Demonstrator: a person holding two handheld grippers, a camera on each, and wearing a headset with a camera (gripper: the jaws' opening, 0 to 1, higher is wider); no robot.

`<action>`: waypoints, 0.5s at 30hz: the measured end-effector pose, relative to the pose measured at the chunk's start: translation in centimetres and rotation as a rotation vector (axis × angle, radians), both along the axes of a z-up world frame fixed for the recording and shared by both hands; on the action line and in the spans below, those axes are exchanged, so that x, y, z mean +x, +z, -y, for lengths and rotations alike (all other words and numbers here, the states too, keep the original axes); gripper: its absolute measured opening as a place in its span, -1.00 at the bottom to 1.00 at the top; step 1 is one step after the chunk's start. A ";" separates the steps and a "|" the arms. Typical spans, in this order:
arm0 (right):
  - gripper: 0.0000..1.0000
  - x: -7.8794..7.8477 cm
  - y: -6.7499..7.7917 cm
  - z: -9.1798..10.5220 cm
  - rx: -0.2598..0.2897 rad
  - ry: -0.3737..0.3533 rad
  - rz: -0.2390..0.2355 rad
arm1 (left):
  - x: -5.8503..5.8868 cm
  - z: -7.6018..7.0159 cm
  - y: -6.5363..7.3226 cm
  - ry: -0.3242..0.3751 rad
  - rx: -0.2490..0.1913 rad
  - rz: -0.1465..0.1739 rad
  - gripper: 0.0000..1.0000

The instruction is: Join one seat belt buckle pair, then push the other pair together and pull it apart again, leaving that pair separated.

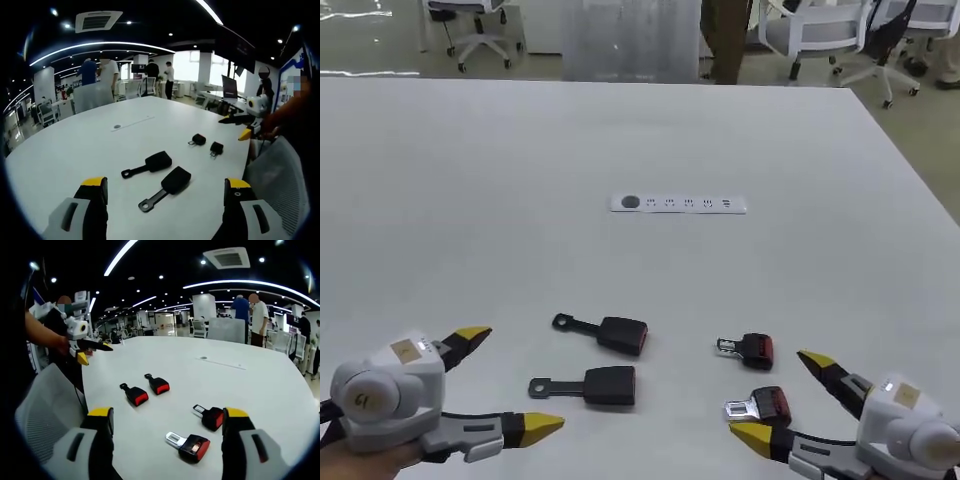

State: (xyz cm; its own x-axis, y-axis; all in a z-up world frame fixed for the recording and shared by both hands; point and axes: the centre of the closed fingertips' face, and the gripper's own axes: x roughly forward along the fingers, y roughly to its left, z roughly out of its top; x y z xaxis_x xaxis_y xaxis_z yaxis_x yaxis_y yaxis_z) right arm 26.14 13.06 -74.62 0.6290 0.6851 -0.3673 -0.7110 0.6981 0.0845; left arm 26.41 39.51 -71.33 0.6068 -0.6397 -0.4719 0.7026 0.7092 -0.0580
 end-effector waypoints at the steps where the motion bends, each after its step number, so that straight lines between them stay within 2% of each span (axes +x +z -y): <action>1: 0.84 0.0 0.0 0.0 0.000 0.000 0.000 | 0.0 0.0 -0.1 -0.002 0.001 -0.001 0.97; 8: 0.84 0.2 -0.6 0.2 -0.010 0.001 -0.012 | 0.5 0.3 -0.6 -0.011 0.007 -0.009 0.96; 15: 0.83 0.1 -1.8 0.4 -0.054 0.025 -0.030 | 1.0 0.4 -1.6 -0.020 0.012 -0.022 0.96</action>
